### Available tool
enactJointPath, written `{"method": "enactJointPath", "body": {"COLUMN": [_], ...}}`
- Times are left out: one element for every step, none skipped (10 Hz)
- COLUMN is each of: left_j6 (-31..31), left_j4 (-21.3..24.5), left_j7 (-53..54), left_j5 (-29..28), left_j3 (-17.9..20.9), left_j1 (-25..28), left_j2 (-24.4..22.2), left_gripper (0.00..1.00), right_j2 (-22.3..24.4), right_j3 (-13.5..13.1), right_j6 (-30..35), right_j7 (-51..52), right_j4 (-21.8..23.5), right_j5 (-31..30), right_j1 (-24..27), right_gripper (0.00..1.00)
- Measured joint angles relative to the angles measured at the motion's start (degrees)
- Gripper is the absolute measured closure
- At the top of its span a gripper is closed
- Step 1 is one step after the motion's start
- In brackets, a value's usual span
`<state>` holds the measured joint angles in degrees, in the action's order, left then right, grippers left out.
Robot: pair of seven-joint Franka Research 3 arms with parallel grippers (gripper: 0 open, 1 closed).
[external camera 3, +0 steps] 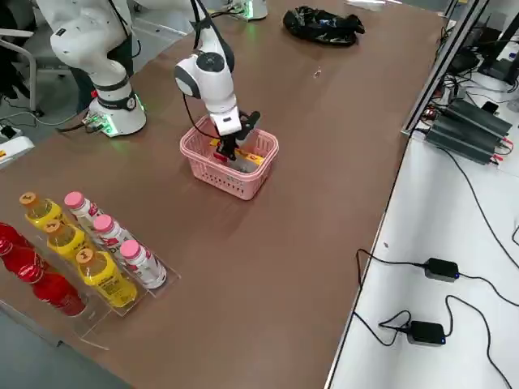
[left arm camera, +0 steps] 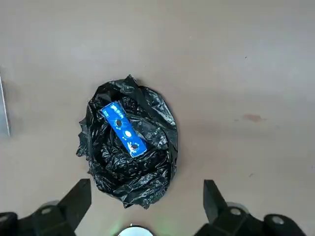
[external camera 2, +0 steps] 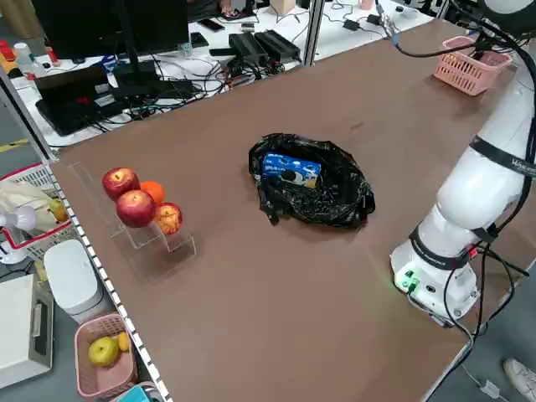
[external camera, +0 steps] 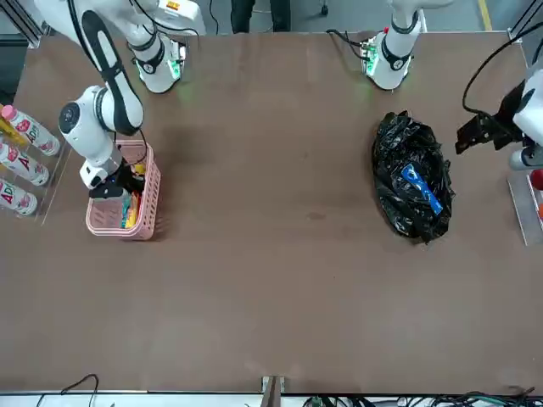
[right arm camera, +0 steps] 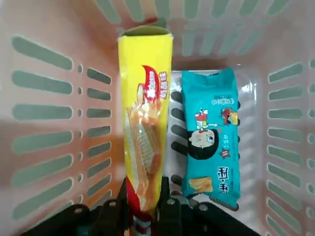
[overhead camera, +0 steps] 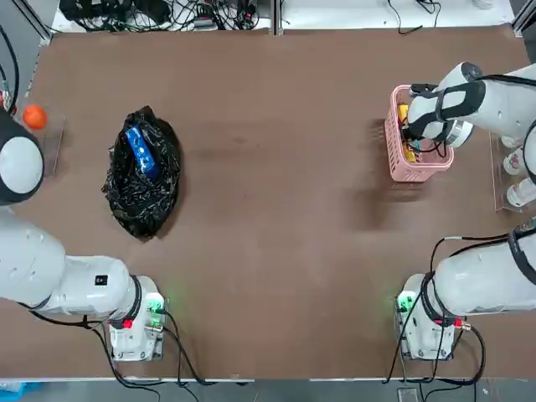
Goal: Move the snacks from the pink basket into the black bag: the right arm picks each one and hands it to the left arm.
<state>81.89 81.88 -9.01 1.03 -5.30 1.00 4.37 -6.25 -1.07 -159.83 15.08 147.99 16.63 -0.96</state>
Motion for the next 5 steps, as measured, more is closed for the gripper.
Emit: {"method": "enactJointPath", "body": {"left_j6": [0.0,0.0,0.0,0.0,0.0], "left_j4": [0.0,0.0,0.0,0.0,0.0], "left_j7": [0.04,0.04,0.04,0.04,0.04], "left_j5": [0.16,0.18,0.18,0.18,0.19], "left_j3": [-0.01,-0.02,-0.09,-0.1,-0.1], "left_j1": [0.29,0.33,0.33,0.32,0.34], "left_j2": [0.14,0.22,0.23,0.23,0.23], "left_gripper": [0.0,0.0,0.0,0.0,0.0], "right_j2": [0.0,0.1,0.48,1.14,1.82], "right_j3": [-0.01,-0.01,-0.09,-0.28,-0.45], "right_j6": [1.0,2.63,5.59,9.95,14.59], "right_j7": [0.0,0.0,0.0,0.06,0.19], "right_j4": [-0.29,-0.85,-1.96,-3.66,-5.73], "right_j5": [0.0,0.0,0.0,0.0,0.0], "right_j1": [0.0,0.0,0.0,0.12,0.53], "right_gripper": [0.75,0.75,0.75,0.76,0.75]}}
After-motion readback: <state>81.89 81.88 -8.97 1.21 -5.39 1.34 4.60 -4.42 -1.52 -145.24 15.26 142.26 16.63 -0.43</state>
